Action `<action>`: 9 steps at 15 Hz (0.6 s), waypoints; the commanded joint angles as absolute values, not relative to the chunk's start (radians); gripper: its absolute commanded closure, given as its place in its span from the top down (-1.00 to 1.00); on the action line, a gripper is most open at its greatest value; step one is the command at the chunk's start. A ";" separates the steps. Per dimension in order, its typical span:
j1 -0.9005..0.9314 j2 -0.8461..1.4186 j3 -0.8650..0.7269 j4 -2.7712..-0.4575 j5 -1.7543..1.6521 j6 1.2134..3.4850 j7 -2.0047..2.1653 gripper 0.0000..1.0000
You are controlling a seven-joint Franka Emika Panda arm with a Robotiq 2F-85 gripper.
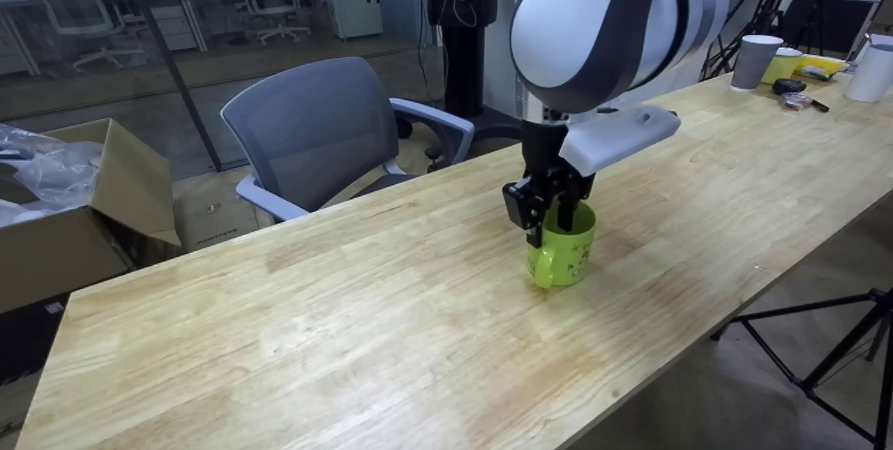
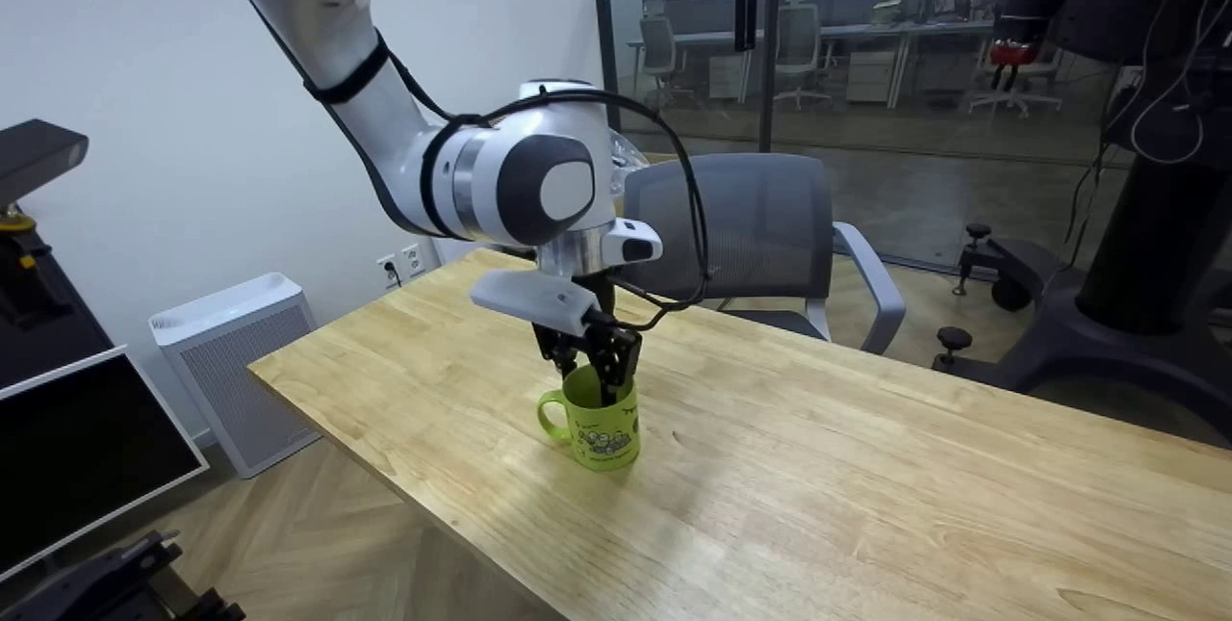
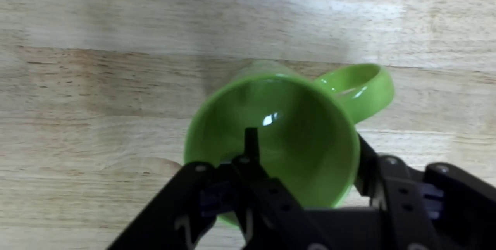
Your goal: Move the cup to the left then move the cup to the right
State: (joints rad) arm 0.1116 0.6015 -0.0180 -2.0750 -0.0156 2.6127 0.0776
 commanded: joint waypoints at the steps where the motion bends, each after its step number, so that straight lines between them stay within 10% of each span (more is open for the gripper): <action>1: 0.155 0.588 -0.066 -2.035 -0.069 2.546 0.160 0.77; 9: 0.153 0.424 -0.047 -1.979 -0.071 2.384 0.183 1.00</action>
State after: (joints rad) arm 0.1559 0.5072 -0.0492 -1.9867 -0.0550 2.4601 0.1398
